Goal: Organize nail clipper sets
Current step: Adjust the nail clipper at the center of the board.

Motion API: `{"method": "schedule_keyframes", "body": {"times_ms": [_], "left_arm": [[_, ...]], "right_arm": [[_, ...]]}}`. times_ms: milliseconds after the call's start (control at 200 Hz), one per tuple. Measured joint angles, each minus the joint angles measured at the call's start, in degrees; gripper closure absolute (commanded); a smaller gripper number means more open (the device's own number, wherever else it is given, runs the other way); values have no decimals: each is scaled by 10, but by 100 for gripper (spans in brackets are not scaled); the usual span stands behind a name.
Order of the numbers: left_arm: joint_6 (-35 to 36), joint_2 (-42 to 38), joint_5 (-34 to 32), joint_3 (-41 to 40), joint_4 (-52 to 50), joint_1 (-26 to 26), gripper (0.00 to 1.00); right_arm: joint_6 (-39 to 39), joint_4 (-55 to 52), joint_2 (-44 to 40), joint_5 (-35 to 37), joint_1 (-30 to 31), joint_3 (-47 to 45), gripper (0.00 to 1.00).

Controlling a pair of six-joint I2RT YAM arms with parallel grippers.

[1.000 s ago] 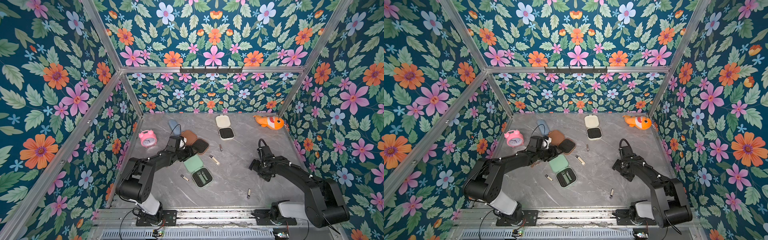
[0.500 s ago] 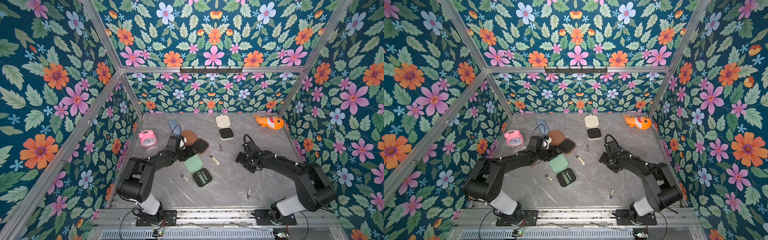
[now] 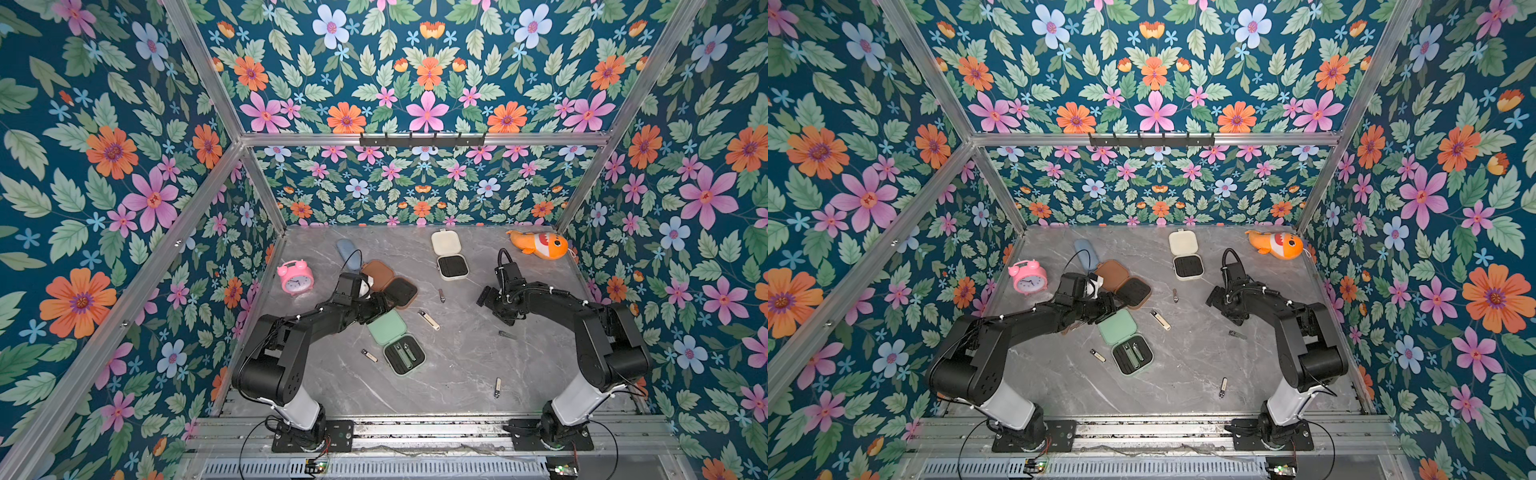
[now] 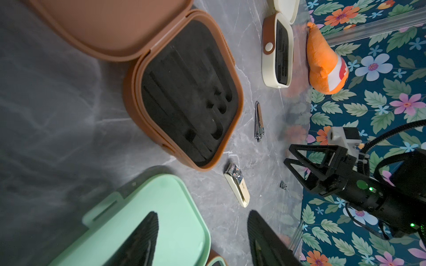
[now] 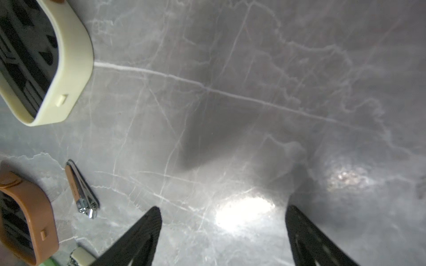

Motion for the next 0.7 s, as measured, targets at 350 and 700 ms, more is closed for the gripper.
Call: {"method": "schedule_keyframes", "body": {"times_ms": [350,700], "left_arm": [[0,9,1,4,2,-1,36],[0,7,1,5,5,-3,36]], "right_arm": [[-3,17,-95,0,-1,-102,13],[23,-3,-115,19,58,-120,13]]}}
